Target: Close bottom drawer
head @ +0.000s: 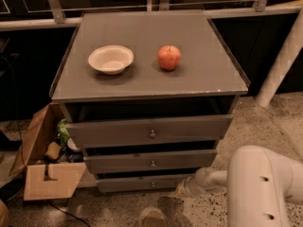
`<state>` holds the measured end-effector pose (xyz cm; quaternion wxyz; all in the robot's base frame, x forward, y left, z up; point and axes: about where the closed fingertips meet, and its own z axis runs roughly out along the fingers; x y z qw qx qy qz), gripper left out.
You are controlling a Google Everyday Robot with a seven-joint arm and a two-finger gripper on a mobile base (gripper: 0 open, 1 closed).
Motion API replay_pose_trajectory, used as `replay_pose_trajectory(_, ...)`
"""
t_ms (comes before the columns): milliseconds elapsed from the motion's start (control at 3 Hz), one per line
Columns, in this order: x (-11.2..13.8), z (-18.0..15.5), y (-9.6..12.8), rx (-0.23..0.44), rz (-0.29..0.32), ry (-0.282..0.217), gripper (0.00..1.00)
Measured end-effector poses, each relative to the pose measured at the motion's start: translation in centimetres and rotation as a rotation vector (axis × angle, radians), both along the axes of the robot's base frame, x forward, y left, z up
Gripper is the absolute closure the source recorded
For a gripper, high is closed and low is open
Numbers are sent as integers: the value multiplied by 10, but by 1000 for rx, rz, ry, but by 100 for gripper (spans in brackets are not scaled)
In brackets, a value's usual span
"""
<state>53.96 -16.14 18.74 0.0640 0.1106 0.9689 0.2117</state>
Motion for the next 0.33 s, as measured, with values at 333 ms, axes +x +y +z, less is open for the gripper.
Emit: replay_pose_trajectory(333, -31, 12, -44, 13, -79, 55, 100)
